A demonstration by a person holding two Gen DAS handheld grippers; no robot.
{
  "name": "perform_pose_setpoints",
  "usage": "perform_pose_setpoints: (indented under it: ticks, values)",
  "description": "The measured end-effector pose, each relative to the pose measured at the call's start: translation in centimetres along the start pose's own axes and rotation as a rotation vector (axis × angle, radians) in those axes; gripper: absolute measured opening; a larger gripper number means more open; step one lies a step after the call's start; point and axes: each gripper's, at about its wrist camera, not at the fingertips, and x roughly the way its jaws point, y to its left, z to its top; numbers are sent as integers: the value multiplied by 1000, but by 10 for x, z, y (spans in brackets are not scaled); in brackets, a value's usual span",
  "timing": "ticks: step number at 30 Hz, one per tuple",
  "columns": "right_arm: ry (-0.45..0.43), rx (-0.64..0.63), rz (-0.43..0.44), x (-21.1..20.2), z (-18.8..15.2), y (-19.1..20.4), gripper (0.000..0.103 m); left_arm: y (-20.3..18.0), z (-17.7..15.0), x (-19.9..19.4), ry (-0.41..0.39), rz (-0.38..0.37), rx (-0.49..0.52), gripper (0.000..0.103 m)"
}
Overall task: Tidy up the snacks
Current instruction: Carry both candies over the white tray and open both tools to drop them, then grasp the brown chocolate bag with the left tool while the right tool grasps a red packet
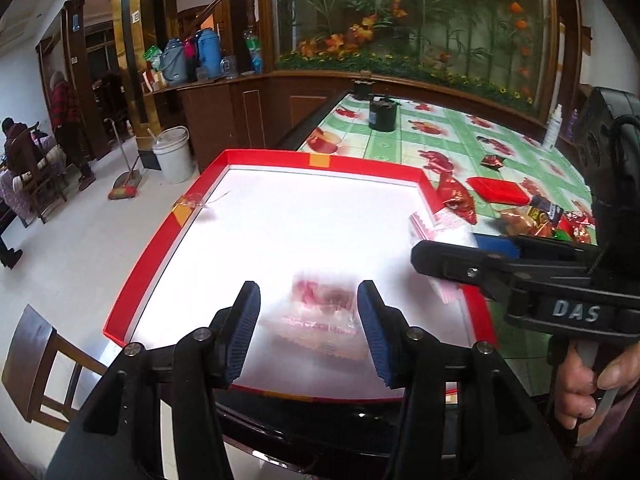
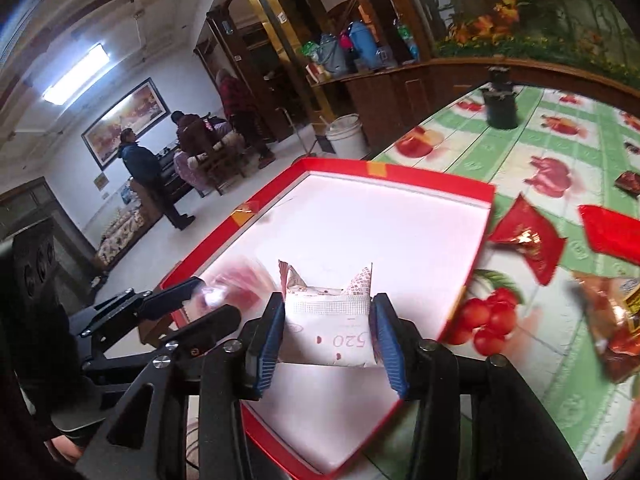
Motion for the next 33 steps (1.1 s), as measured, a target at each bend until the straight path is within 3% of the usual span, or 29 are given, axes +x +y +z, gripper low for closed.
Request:
perform_pose_setpoints:
  ticks: [2,11,15,21,23,25,27,29,33]
  values:
    - [-3,16,11,1,0,-4,55,1,-2,1,5,14,0,62]
    - [-51,97,-5,-25,-4,-40,61,-10,-4,-3,6,8,39,65]
    - [-92,182,80,-33,1,-56,61,-16,-4,0,21,2,41,67]
    - [16,195,217,1,8,-39,61,-12,-5,-4,20,32,29,67]
    - [28,194,228,2,9,-36,66,-9,-5,-3,24,39,25,67]
    - [5,204,252,-4,11,-40,78,-7,-6,-2,27,45,22,67]
    - [-35,224,274,-11,11,-48,79,-7,-5,-1,32,42,19,67]
    - [-59,243,264,-19,12,-55,79,-9,-4,-2,30,35,22,67]
    - [-107,264,164,-48,8,-87,79,-17,-2,-7,15,25,44,67]
